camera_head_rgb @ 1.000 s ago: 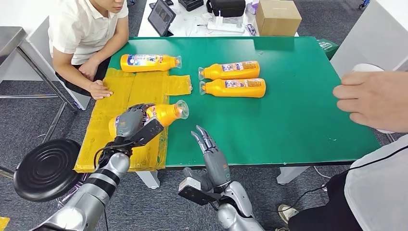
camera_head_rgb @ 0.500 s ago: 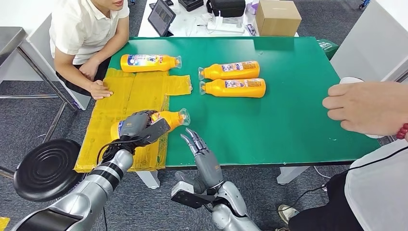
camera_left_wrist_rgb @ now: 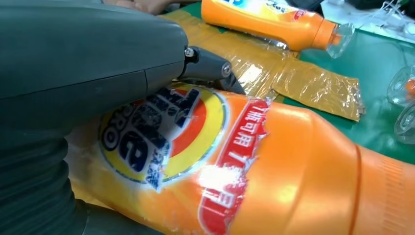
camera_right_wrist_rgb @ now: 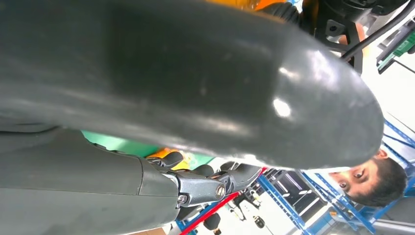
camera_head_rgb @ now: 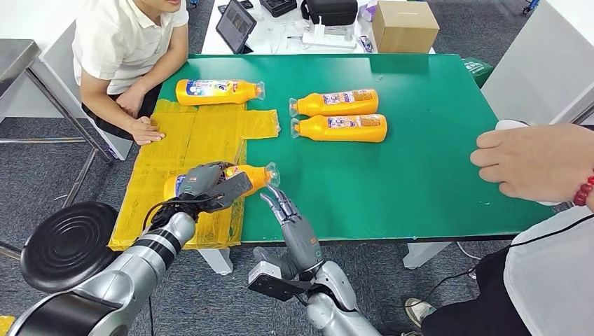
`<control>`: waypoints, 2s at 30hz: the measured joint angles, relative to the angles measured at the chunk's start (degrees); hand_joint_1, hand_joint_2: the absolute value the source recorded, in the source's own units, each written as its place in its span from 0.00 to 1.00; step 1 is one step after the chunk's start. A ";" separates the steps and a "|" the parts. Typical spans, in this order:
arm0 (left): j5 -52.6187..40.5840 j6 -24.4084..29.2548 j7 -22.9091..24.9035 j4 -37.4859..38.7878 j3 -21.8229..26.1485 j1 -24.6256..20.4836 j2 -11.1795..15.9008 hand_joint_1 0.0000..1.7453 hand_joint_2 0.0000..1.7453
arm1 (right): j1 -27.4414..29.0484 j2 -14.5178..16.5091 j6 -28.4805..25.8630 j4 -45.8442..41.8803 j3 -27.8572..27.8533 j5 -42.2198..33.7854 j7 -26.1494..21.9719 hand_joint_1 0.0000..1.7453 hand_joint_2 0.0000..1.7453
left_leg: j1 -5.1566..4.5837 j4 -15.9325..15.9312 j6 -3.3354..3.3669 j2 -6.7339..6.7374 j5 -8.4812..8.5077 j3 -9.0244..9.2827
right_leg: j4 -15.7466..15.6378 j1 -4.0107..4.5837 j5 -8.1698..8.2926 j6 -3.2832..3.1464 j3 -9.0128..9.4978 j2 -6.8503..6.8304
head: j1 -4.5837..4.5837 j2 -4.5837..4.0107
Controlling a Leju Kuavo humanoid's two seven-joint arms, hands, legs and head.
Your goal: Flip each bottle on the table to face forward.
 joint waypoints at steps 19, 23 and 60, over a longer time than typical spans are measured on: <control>2.63 -6.23 -0.53 2.09 0.32 -0.45 0.07 0.00 1.00 | -0.62 0.32 -1.30 2.46 0.82 -2.02 -1.98 0.00 0.00 | 0.00 0.00 0.00 -0.04 0.00 0.08 | 0.00 0.00 0.00 0.00 0.11 -0.03 | 0.00 0.00; 4.28 -6.30 -1.83 2.16 0.92 -0.46 0.10 0.00 1.00 | -0.76 0.32 -1.58 2.82 0.84 -2.32 -2.30 0.00 0.00 | 0.00 0.00 0.00 -0.05 0.01 0.10 | 0.00 0.00 0.00 0.00 0.14 -0.04 | 0.00 0.00; 38.72 -9.91 -10.88 -37.19 11.67 24.81 1.98 0.00 1.00 | 9.57 -3.20 5.52 -12.23 -5.78 -21.35 -8.36 0.00 0.00 | -0.01 0.00 -0.08 -0.01 -0.11 -0.07 | -0.04 0.00 -0.07 -0.04 -0.09 -0.02 | 0.00 0.00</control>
